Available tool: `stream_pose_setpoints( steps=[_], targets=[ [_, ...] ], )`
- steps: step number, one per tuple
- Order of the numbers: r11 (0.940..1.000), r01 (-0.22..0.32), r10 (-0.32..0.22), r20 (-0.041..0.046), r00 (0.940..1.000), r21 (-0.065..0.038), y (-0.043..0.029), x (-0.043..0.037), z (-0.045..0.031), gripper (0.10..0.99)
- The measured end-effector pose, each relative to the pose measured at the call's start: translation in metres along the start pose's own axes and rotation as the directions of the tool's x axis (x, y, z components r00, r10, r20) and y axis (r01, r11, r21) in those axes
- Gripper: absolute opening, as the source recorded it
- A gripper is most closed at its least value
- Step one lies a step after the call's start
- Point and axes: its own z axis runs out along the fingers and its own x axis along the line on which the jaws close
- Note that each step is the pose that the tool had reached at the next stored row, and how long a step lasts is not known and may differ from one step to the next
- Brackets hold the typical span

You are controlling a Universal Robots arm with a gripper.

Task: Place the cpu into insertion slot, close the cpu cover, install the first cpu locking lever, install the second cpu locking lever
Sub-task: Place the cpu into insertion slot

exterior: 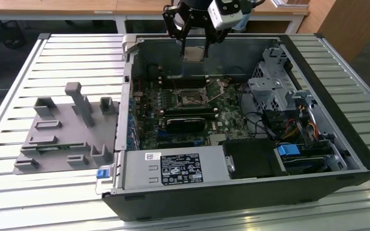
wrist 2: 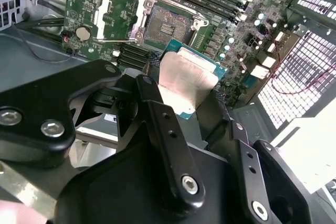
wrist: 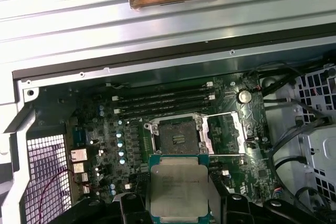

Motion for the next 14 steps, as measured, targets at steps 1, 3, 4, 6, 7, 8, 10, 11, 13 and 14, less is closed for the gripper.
stream_pose_setpoints(
  steps=[1,3,4,6,7,8,10,11,13,14],
  targets=[
    [1.0,-0.003,0.003,0.0003,1.0,0.0,0.0,0.0,0.0,0.529],
    [1.0,-0.008,0.008,0.0008,1.0,0.0,0.0,0.0,0.0,0.529],
    [0.9999,-0.011,0.011,0.001,0.9999,0.0,0.0,0.0,0.0,0.529],
    [0.9999,-0.016,0.016,0.0015,0.9999,0.0,0.0,0.0,0.0,0.529],
    [0.9998,-0.019,0.019,0.0018,0.9998,0.0,0.0,0.0,0.0,0.529],
    [0.9998,-0.022,0.022,0.002,0.9998,0.0,0.0,0.0,0.0,0.529],
    [0.9996,-0.027,0.027,0.0025,0.9996,-0.001,0.0,0.0,0.0,0.529],
    [0.9996,-0.03,0.03,0.0027,0.9996,-0.001,0.0,0.0,0.0,0.529],
    [0.9994,-0.036,0.036,0.0032,0.9994,-0.001,0.0,0.0,0.0,0.529],
    [0.9993,-0.037,0.037,0.0034,0.9993,-0.001,0.0,0.0,0.0,0.529]
  ],
)
